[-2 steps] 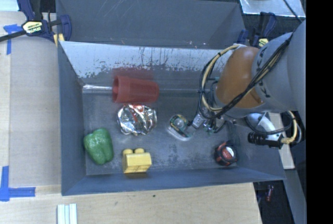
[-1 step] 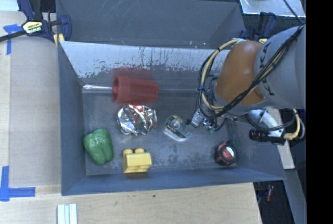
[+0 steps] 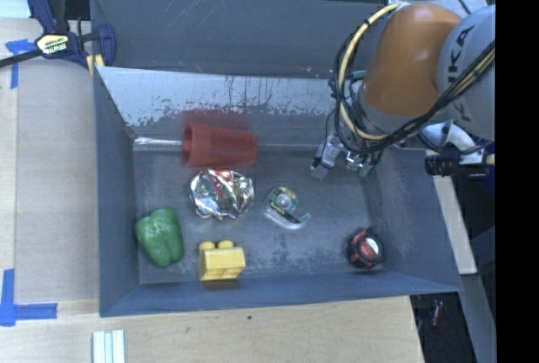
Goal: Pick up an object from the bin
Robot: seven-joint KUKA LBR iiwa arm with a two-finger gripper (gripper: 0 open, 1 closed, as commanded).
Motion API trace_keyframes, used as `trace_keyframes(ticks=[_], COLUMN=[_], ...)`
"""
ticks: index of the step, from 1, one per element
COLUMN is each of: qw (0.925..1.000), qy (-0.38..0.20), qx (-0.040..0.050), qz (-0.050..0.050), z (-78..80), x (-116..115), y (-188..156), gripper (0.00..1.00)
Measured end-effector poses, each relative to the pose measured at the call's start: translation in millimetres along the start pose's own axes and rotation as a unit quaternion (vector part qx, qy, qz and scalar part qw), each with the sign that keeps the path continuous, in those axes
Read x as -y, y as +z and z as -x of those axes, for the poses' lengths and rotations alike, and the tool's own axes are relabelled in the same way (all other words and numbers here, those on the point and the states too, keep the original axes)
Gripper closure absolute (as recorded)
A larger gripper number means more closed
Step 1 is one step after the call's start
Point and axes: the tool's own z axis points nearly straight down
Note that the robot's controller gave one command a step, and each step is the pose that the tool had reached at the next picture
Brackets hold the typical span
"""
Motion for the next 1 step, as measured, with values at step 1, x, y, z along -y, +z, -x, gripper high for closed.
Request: trace_keyframes(ticks=[1], qw=[0.9987], qy=[0.05], qx=[0.005], qz=[0.002], z=[-6.7], x=[10.6], y=[32.5], gripper=[1.0])
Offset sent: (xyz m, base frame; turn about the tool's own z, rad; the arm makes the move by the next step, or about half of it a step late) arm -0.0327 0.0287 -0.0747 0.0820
